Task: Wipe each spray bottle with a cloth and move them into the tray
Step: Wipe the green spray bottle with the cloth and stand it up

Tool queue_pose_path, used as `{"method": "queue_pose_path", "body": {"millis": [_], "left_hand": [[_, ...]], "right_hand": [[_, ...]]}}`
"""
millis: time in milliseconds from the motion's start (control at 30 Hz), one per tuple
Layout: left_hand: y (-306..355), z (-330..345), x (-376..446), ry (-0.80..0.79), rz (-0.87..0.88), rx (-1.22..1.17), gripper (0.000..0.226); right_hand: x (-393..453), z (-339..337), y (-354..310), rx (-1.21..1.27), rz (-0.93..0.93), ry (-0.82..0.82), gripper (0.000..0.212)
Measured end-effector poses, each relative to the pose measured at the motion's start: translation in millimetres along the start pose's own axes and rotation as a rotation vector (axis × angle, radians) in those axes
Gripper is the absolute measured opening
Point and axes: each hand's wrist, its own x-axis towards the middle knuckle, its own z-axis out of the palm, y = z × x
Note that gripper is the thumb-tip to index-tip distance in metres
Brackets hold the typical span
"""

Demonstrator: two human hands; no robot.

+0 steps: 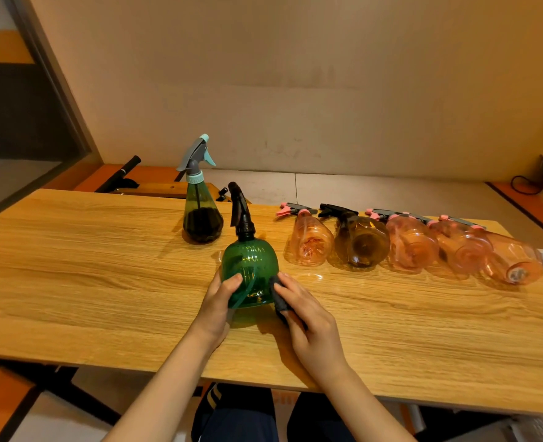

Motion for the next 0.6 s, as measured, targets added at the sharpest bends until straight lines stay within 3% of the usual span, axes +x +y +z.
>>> {"method": "queue_pose_path", "body": {"millis": [167, 600], "left_hand": [[4.0, -4.9, 1.0, -0.087, -0.042, -0.022, 0.104], [7.7, 1.6, -1.7, -0.051, -0.021, 0.019, 0.126]], "right_hand": [[1.1, 0.5, 1.0, -0.001, 0.038, 0.016, 0.046], [0.9, -0.3, 2.6, -0.016, 0.062, 0.052, 0.042]]}}
